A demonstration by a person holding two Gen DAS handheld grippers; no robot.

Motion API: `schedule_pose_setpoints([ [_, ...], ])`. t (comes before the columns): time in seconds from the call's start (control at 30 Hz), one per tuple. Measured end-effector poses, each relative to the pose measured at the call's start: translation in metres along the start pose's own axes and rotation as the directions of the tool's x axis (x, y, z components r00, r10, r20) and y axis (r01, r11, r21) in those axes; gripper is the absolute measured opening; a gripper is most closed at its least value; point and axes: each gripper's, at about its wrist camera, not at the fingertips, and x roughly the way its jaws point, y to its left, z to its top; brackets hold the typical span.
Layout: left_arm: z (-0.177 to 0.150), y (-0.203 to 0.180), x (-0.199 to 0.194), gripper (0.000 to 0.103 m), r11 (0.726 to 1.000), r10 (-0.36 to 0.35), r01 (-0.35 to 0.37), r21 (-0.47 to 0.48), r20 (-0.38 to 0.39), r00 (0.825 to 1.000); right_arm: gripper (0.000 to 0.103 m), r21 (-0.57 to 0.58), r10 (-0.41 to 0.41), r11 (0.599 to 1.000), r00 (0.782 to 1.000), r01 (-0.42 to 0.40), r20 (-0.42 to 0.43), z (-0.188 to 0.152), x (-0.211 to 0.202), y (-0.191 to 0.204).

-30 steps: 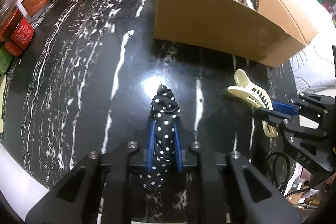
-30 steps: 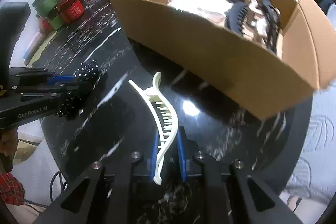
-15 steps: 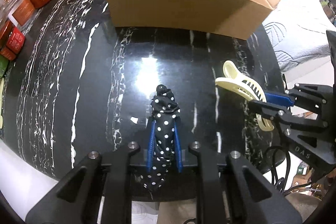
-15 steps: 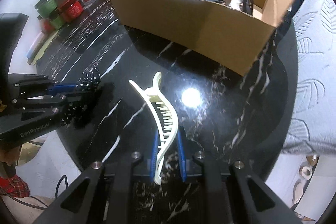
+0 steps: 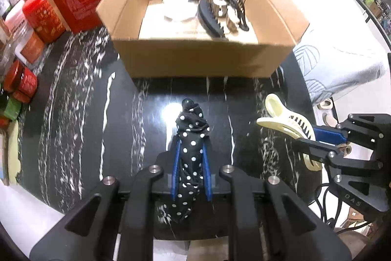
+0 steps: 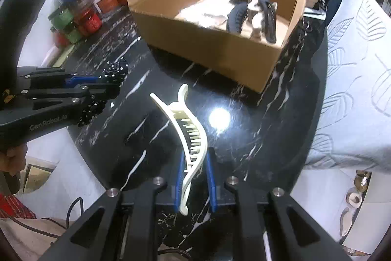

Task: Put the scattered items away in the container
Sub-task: 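Carry the scrunchie in the left gripper while the right carries the claw clip over the box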

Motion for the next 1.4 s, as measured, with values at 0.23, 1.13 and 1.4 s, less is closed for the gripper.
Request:
schedule_pose_setpoints([
  [0.23,0.024,0.000,-0.018,0.015,0.999,0.028,-0.030,0.041,0.043,0.999,0.016,-0.018,-0.017,1.000,0.999,0.017,0.038,0.022,-0.018,-0.002],
  [1.13,0.137,0.029,-0.006,0.015,0.995,0.045,-0.050,0.085,0.065,0.997,0.016,-0.031,0.000,1.000,0.992,0.004,0.125,0.142,-0.024,-0.020],
  [1.4,0.179,0.033,0.019,0.015,0.995,0.029,-0.034,0.094,0.053,0.998,0.016,-0.025,0.007,1.000,0.993,-0.004,0.121,0.181,-0.008,-0.039],
])
